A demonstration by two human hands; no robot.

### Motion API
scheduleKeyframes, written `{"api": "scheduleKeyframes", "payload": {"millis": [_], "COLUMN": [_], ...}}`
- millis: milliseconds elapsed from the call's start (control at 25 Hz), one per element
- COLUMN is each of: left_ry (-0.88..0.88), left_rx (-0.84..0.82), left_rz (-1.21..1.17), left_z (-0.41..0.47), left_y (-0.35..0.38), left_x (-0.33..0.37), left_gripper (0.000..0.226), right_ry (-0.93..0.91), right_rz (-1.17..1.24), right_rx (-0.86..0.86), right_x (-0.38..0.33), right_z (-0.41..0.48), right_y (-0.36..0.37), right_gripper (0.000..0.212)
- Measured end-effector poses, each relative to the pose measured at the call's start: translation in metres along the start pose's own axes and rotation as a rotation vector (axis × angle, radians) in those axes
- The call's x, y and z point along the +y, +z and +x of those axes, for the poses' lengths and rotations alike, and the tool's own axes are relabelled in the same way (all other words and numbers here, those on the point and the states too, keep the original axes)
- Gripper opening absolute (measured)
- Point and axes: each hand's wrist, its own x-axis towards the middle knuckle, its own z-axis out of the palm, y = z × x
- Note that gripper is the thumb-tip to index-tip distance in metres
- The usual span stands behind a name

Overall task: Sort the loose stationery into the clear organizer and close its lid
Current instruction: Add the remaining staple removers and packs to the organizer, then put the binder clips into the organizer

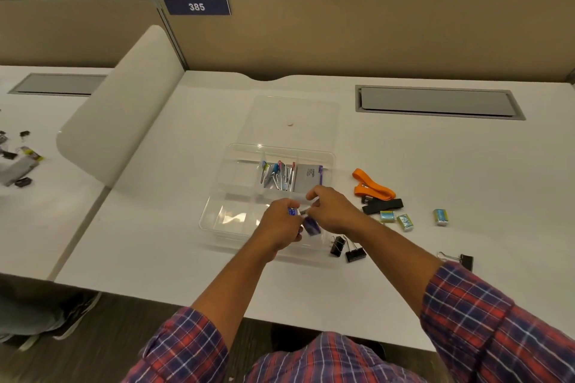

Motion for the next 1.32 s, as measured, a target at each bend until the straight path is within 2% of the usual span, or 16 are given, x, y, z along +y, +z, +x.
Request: {"api": "scheduleKeyframes", "payload": {"millis": [240, 440, 800, 920, 1160, 1320], "left_ry": [0.080, 0.168, 0.247, 0.274, 0.364, 0.525], "left_rx": [-0.005, 0.021, 0.035, 0.050, 0.197, 0.305], "left_rz": [0.227, 0.442, 0.599, 0.639, 0.887, 0.886], "left_z": [0.008, 0.010, 0.011, 0.012, 0.013, 0.011], "left_y": [-0.001, 0.008, 0.024, 0.023, 0.030, 0.049], "left_x": [0.004, 0.010, 0.013, 0.010, 0.014, 0.018], "left_gripper": [0.040, 0.037, 0.048, 0.045, 0.043, 0.045], "right_ry": [0.003, -0.006, -0.034, -0.035, 0.010, -0.012], "right_rz": [-0.045, 0.097, 0.211, 0.251, 0.260, 0.123], "right_rx": [0.080, 0.220, 0.322, 0.350, 0.389, 0.432], "right_x": [0.004, 0.012, 0.031, 0.041, 0.071, 0.090], "right_z": [0.002, -0.004, -0.012, -0.016, -0.023, -0.030], "right_y": [-0.005, -0.016, -0.028, -0.032, -0.045, -0.050], "right_gripper": [0.034, 0.026, 0.021, 0.024, 0.027, 0.024]}}
